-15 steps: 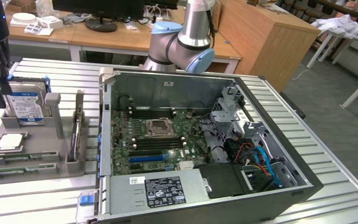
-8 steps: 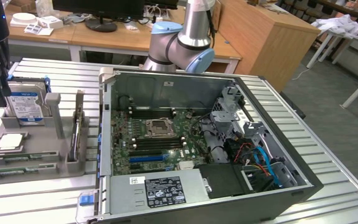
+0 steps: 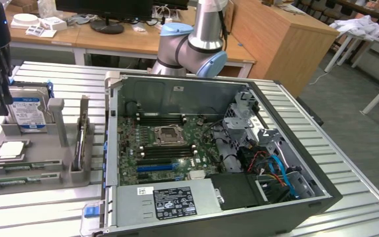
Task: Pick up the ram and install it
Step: 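Pick up the ram and move it above insertion slot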
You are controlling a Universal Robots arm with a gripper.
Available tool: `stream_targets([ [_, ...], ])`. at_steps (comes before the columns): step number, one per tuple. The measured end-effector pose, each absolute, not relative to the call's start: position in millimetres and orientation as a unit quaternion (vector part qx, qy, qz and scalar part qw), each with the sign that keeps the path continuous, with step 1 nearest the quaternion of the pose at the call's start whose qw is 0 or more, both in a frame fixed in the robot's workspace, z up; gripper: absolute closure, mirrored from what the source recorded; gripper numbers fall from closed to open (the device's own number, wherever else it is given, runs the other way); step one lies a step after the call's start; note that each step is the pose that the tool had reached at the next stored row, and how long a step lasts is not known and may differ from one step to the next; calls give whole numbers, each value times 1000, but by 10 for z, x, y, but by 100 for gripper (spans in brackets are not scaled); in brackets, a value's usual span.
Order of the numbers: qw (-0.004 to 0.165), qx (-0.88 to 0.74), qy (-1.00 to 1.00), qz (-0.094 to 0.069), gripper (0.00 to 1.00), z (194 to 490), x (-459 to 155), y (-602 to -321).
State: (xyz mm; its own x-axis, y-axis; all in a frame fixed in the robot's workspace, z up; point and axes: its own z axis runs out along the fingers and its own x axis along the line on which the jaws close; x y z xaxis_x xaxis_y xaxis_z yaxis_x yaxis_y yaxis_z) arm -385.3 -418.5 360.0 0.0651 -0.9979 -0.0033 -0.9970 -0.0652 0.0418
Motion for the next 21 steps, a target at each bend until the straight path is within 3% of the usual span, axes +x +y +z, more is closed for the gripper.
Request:
stream_targets([
  [21, 14, 730, -683, -15, 64, 3224, -3852, -4188],
])
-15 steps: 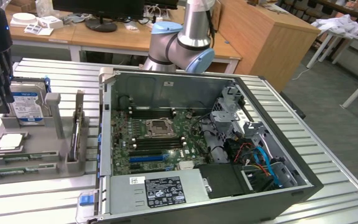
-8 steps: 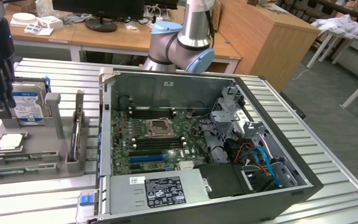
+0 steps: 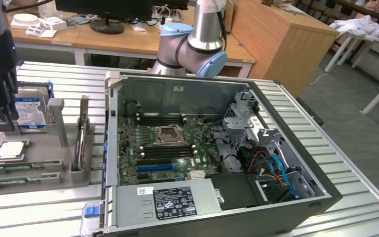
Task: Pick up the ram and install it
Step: 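Pick up the ram and move it above insertion slot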
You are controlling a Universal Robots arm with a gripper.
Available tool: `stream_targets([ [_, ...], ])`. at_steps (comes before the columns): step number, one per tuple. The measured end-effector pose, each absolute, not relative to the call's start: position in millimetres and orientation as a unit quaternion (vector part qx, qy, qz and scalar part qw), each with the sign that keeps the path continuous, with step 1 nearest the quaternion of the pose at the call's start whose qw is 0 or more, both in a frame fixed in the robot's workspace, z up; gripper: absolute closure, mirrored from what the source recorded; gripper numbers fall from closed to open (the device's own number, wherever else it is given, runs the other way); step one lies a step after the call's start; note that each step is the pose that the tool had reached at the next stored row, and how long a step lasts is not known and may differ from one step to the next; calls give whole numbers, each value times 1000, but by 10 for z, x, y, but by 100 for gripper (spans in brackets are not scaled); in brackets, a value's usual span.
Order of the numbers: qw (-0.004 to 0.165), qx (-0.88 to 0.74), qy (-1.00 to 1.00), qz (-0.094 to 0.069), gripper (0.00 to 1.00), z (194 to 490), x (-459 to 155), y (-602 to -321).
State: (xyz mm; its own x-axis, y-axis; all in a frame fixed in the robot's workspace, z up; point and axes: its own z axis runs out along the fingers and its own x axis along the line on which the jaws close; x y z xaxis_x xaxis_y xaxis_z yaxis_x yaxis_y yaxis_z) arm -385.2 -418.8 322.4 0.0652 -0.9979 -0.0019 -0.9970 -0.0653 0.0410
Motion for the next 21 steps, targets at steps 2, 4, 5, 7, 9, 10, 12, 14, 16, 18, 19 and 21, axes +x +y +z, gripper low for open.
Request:
stream_targets([
  [2, 14, 730, -684, -15, 64, 3186, -3852, -4188],
  [4, 14, 730, -683, -15, 64, 3150, -3852, -4188],
  [5, 14, 730, -684, -15, 64, 3132, -3852, -4188],
  [7, 14, 730, -684, -14, 64, 3097, -3852, -4189],
  [9, 14, 730, -684, -14, 64, 3059, -3852, -4189],
  [10, 14, 730, -683, -14, 64, 3041, -3852, -4190],
  [12, 14, 730, -684, -14, 64, 3005, -3852, -4190],
  [14, 14, 730, -684, -14, 64, 2969, -3852, -4190],
  [16, 14, 730, -684, -14, 64, 2932, -3852, -4190],
  [18, 14, 730, -683, -14, 64, 2896, -3852, -4190],
  [19, 14, 730, -683, -14, 64, 2878, -3852, -4190],
  [21, 14, 730, -683, -14, 64, 2841, -3852, -4190],
])
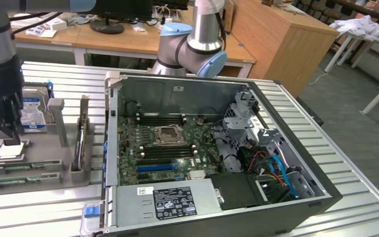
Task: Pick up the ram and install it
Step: 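Pick up the ram and move it above insertion slot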
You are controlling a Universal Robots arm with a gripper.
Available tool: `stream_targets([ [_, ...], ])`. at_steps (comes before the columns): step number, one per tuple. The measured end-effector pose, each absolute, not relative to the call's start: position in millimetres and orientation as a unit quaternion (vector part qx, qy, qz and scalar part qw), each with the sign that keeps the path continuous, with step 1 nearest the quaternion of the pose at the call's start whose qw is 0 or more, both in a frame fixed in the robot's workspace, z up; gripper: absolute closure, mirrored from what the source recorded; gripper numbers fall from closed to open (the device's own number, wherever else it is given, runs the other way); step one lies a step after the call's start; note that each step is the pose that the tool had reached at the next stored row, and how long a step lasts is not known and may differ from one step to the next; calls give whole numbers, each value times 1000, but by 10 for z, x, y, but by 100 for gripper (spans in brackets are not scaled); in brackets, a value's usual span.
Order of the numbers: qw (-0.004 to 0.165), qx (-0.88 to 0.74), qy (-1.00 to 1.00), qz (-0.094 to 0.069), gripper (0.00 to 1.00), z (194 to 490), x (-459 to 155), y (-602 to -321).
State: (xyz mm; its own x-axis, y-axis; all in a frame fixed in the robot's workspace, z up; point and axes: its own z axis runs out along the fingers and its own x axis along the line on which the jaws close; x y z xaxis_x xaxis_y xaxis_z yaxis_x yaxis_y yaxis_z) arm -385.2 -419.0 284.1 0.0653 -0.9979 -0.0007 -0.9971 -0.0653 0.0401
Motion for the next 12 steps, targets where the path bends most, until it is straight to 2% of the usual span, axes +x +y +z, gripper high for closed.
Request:
stream_targets([
  [12, 14, 730, -684, -13, 64, 2623, -3852, -4191],
])
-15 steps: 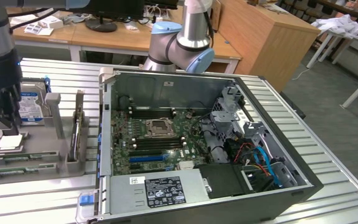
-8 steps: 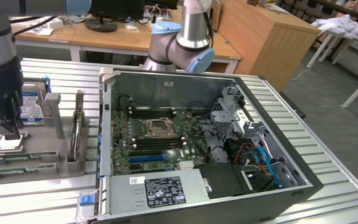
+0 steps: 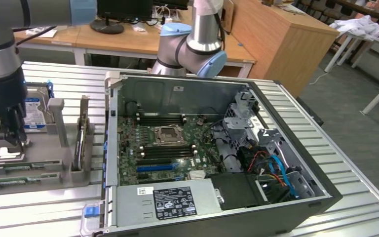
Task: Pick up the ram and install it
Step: 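Pick up the ram and move it above insertion slot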
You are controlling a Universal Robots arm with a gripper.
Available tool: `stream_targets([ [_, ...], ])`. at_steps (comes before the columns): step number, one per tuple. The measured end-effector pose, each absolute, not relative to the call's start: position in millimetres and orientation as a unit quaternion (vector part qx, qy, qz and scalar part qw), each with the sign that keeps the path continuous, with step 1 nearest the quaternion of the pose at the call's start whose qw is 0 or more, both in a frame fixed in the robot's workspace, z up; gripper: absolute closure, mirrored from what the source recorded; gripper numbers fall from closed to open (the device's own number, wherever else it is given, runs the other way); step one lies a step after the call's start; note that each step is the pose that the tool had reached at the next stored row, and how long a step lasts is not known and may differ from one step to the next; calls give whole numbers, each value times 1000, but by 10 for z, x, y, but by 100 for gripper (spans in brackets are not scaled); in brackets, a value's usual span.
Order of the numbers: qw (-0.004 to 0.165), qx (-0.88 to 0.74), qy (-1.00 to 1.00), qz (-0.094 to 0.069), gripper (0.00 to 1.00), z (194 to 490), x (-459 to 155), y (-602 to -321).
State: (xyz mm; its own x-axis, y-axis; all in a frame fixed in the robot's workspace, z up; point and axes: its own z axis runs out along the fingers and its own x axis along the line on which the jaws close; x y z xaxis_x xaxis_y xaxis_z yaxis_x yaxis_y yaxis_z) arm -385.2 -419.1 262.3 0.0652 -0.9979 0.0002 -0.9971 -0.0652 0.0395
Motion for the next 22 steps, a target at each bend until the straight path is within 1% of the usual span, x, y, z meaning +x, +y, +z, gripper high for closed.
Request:
stream_targets([
  [4, 15, 730, -684, -13, 64, 2557, -3852, -4191],
  [12, 14, 730, -684, -13, 64, 2550, -3853, -4199],
  [22, 15, 730, -684, -13, 64, 2551, -3858, -4376],
])
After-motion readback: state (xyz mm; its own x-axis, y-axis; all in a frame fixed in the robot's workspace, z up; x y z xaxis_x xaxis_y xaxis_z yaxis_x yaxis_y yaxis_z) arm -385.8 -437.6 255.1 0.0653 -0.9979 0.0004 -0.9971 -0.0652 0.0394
